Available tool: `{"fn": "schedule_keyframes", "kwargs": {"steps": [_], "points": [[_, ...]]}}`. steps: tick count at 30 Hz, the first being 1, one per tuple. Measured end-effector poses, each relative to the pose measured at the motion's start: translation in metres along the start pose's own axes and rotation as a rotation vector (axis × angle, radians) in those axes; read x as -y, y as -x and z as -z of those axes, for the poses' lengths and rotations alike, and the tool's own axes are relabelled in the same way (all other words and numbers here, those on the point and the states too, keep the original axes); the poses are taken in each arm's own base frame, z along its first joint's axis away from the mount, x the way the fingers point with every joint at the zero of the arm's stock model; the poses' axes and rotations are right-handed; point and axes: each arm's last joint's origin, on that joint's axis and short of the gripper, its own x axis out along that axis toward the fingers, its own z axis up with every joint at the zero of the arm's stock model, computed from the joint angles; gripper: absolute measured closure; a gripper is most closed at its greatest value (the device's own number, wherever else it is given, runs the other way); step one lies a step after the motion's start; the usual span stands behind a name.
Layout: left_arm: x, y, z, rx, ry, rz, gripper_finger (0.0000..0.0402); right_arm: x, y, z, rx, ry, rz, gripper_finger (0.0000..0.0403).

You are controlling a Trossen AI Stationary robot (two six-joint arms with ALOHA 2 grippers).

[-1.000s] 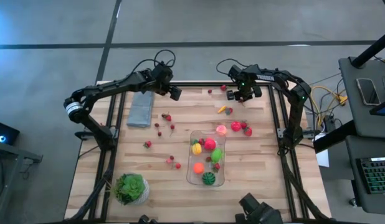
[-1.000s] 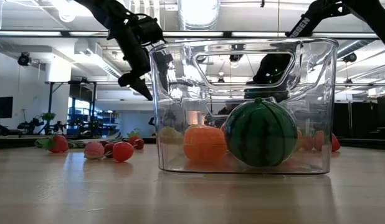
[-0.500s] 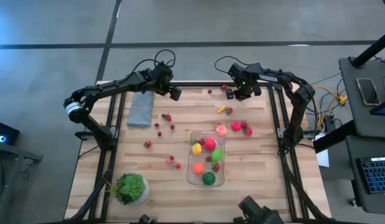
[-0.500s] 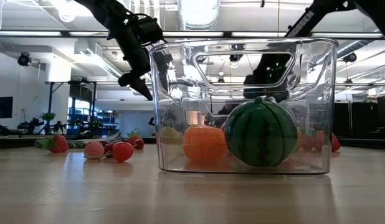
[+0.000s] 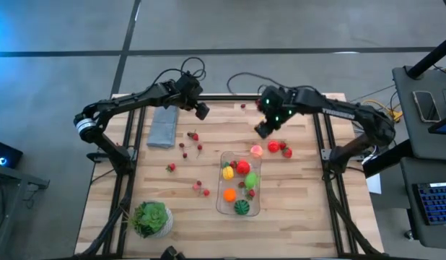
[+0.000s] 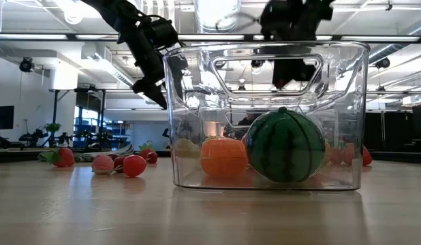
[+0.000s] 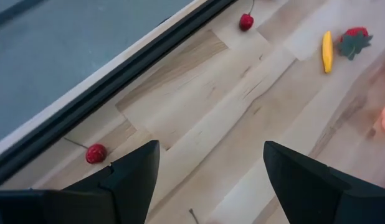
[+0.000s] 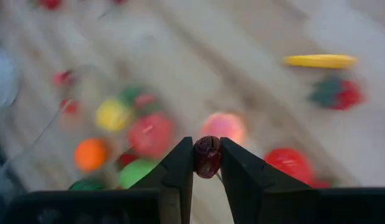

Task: Pick and placing Produce into tupperware
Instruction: Put the cherry into the transparent bin

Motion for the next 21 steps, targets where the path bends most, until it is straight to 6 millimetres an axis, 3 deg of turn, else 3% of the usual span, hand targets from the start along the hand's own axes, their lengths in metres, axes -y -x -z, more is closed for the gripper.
{"fn": "schedule_keyframes", "kwargs": {"steps": [5, 13, 17, 21], "points": [[0.000, 0.000, 0.000, 0.005, -0.077, 0.002, 0.0130, -0.031, -0.008, 0.016, -0.051, 0.001, -0.059, 0.0320], [0.000, -0.001, 0.000, -0.004, -0.173, 0.001, 0.0130, -0.069, -0.038, 0.033, -0.121, -0.004, -0.113, 0.0269], [0.000, -0.001, 0.001, -0.007, -0.180, 0.001, 0.0130, -0.075, -0.049, 0.041, -0.147, -0.045, -0.050, 0.0238], [0.000, -0.003, 0.003, -0.017, -0.217, 0.005, 0.0130, -0.064, -0.043, 0.046, -0.084, -0.235, 0.166, 0.0221]]}}
